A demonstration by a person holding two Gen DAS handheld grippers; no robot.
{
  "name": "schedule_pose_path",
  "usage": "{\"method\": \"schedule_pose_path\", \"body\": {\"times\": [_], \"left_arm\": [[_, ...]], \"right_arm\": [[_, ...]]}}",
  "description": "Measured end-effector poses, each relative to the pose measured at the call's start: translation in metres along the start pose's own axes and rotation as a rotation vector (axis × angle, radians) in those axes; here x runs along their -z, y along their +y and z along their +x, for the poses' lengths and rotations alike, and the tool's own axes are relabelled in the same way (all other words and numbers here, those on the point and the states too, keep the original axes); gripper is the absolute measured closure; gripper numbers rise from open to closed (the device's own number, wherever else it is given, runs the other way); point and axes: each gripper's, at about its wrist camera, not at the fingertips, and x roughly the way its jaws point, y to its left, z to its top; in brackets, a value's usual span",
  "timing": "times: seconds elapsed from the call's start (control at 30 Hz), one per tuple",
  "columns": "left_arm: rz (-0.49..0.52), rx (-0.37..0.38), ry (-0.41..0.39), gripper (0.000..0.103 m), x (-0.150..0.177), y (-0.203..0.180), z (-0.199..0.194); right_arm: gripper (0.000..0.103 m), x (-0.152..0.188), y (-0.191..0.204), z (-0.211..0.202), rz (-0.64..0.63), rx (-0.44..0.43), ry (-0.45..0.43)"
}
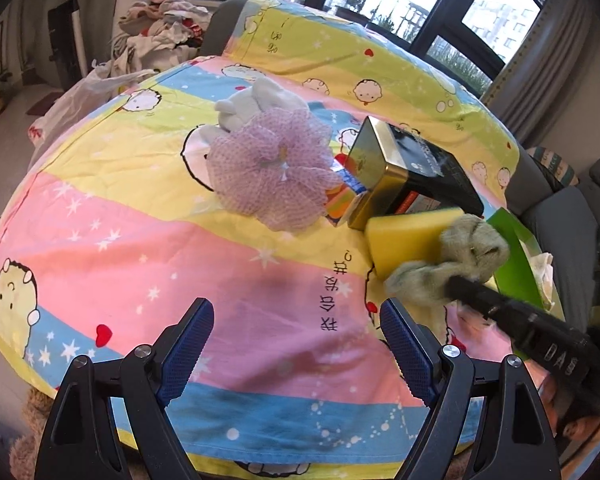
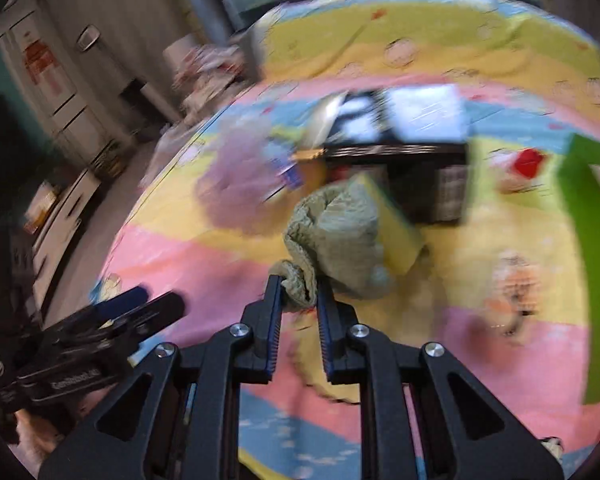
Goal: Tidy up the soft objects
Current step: 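Grasp the grey-green cloth beside the yellow sponge with the right tool, then lift the grey-green cloth and carry it over the green box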
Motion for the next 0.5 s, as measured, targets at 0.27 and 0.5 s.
{"method": "schedule_pose_path", "body": {"times": [0.27, 0.5], "left_arm": [[-0.039, -0.03, 0.011, 0.018, -0.003, 0.018, 0.003], [-0.039, 0.033, 0.035, 0.018, -0.003, 0.017, 0.009]], "right_arm": [[0.084, 0.008, 0.011, 0.041, -0.007, -0.062, 0.157], [0.04, 0.006, 0.005, -0.011, 0.018, -0.065, 0.009]]}}
